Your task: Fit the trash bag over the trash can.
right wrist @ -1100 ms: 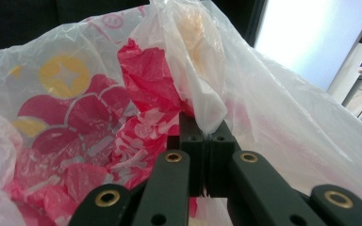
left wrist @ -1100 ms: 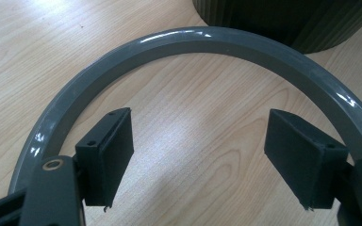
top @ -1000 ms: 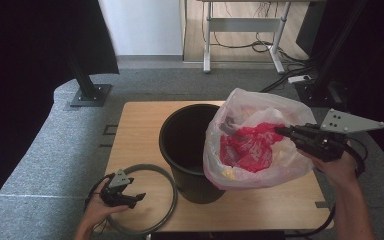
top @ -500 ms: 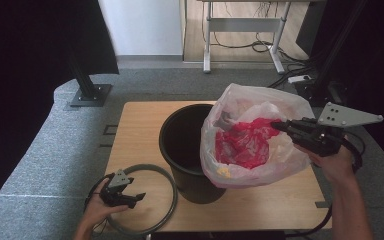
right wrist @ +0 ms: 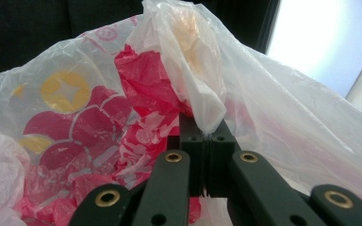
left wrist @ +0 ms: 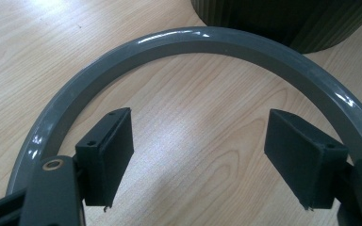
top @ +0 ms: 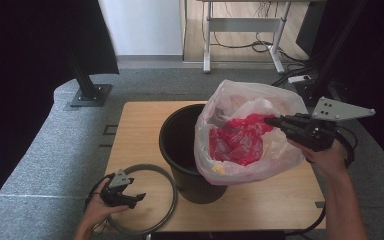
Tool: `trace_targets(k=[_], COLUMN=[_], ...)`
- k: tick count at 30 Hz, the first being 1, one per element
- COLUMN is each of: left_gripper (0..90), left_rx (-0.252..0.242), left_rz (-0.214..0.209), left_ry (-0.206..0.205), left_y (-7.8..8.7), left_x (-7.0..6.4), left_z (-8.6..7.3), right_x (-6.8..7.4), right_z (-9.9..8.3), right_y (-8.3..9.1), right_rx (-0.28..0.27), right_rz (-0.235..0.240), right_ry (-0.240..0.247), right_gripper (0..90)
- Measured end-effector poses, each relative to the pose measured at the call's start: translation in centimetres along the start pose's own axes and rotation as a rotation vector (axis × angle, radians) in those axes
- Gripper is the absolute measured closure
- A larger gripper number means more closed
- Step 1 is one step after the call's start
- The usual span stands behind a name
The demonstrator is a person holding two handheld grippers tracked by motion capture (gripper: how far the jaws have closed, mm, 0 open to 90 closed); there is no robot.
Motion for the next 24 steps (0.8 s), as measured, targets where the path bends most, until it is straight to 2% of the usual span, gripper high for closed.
trace_targets(k=[16, 24], left_gripper=[24.4, 24.4], left_rx=[0.000, 0.005], left_rz=[-0.002, -0.005], left_ry=[0.004, 0.003], left_y=[0.0, 0.0], left_x=[0.0, 0.0], left_z=[-0.1, -0.1], right_x=[1.0, 1.4], right_z=[1.1, 1.8], right_y=[-2.4, -2.8], right_rx=[0.002, -0.006], right_rz=[0.031, 0.039], right_ry=[0.010, 0.015], right_gripper=[88.2, 88.2])
Point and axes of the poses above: each handheld gripper's, and its own axes: y roughly backward along the jaws, z roughly out of its top, x roughly to its left, the point moved 7 cm from there along -y, roughly forward along the jaws, and after that the axes turned 4 degrees about -z, right-handed, at the moved point
